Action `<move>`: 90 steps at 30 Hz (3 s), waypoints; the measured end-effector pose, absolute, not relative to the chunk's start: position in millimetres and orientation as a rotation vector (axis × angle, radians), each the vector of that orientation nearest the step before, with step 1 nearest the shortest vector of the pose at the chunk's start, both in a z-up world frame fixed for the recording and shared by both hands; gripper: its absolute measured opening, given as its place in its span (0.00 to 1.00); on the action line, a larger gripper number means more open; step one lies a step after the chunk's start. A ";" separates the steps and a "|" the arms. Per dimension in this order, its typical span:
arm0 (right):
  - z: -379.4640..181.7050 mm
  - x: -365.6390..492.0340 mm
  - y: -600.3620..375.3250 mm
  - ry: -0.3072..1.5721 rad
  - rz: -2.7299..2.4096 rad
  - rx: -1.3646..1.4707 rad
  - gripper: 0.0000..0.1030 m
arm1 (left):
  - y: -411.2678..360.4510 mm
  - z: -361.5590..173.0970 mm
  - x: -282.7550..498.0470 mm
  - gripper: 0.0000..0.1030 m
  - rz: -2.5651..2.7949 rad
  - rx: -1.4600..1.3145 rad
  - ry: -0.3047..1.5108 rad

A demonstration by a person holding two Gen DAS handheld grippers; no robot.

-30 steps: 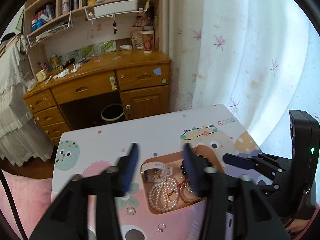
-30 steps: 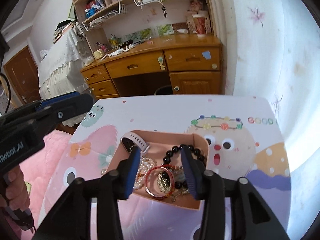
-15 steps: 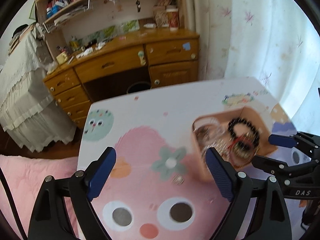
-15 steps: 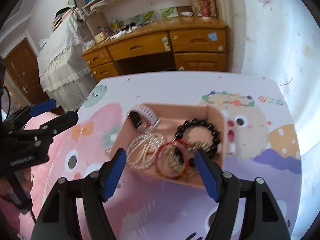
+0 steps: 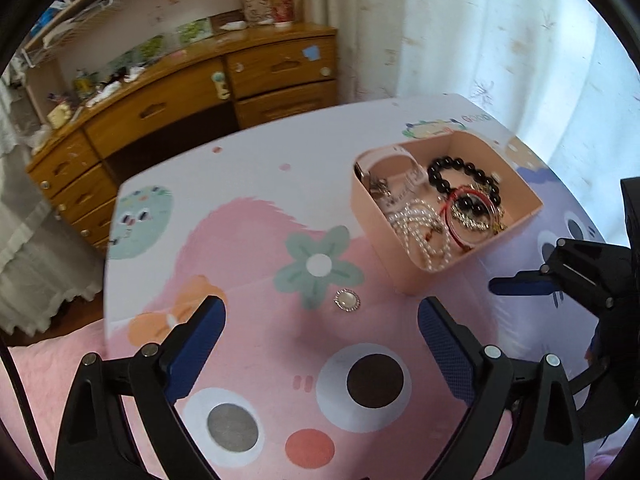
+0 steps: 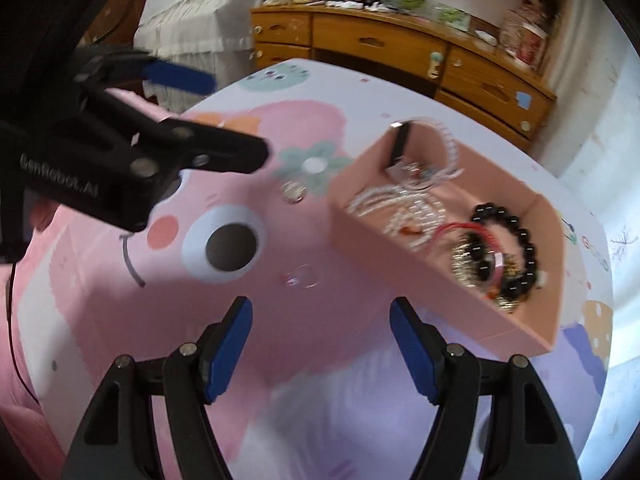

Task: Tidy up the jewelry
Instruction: 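Grasp the pearl-topped ring with the left tool while the right tool grasps the pink-stone ring, then carry both rings over the pink box and open both tools to drop them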

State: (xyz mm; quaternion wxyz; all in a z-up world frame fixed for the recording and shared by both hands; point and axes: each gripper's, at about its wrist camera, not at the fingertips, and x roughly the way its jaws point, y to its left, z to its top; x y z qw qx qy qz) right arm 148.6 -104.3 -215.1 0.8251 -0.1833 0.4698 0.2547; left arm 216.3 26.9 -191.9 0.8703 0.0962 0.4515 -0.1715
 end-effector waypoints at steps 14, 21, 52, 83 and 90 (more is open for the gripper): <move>-231.3 155.6 -89.5 0.984 0.451 -0.288 0.42 | 23.1 -244.0 236.3 0.59 -0.506 0.123 0.995; -230.7 150.5 -87.9 0.978 0.439 -0.277 0.20 | 18.9 -248.1 235.9 0.44 -0.524 0.120 0.986; -229.1 161.0 -94.5 1.010 0.392 -0.190 0.41 | 21.5 -232.9 223.2 0.35 -0.389 0.085 0.966; -232.2 173.8 -102.3 1.000 0.460 -0.189 0.08 | 4.1 -245.7 217.4 0.15 -0.380 0.169 0.935; -231.2 161.9 -109.6 1.005 0.485 -0.188 0.08 | 3.7 -234.0 200.7 0.15 -0.343 0.150 0.929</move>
